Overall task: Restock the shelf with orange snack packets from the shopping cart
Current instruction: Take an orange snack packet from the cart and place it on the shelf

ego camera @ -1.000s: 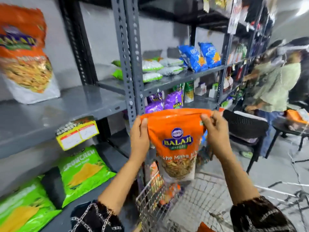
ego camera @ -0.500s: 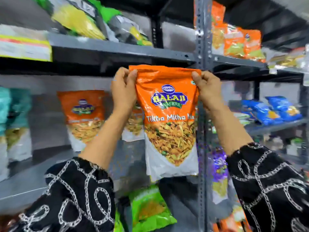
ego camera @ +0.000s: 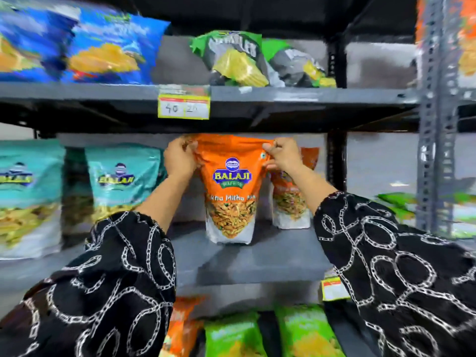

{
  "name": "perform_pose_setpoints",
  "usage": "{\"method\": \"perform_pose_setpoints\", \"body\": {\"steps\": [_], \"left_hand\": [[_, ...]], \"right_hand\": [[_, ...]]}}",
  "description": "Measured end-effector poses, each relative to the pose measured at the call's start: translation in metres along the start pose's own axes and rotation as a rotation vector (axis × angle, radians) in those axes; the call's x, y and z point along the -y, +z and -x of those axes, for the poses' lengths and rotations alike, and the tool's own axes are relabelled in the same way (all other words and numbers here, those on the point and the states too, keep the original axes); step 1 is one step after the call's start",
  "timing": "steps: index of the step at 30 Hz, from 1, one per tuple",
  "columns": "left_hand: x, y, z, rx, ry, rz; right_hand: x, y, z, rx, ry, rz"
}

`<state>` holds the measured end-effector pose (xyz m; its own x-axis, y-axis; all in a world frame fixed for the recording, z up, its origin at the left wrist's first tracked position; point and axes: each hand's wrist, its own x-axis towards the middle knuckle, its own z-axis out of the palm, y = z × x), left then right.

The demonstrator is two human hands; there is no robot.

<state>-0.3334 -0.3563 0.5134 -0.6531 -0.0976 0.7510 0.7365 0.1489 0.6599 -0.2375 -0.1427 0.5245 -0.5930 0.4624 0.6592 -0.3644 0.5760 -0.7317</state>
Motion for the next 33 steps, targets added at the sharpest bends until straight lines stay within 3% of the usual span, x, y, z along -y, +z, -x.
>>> {"method": "perform_pose_setpoints", "body": {"steps": [4, 9, 13, 15, 18, 22, 26, 33], "left_hand": [[0.019, -0.007, -0.004, -0.076, 0.016, -0.122], [0.026, -0.006, 0.001, -0.161, -0.114, -0.136], [0.024, 0.009, 0.022, -0.142, -0.095, -0.230], [0.027, 0.022, 0.039, -0.120, 0.008, -0.343], [0.027, 0.049, 0.072, -0.070, 0.348, -0.507], [0.011, 0.095, 0.125, 0.094, 0.686, -0.508], [-0.012, 0.142, 0.191, 0.206, 0.833, -0.450], [-0.042, 0.220, 0.341, 0.520, 0.919, -0.224]], "right_hand": [[-0.012, 0.031, -0.005, -0.017, 0.093, -0.005], [-0.016, 0.049, -0.008, -0.037, 0.058, 0.024], [-0.020, 0.044, 0.004, -0.064, 0.006, 0.114], [-0.027, 0.031, 0.018, -0.112, -0.058, 0.279], [-0.044, 0.010, 0.041, -0.222, -0.155, 0.378], [-0.071, -0.032, 0.081, -0.321, -0.278, 0.476], [-0.102, -0.091, 0.136, -0.448, -0.393, 0.697], [-0.179, -0.214, 0.262, -0.558, -0.238, 0.990]]}}
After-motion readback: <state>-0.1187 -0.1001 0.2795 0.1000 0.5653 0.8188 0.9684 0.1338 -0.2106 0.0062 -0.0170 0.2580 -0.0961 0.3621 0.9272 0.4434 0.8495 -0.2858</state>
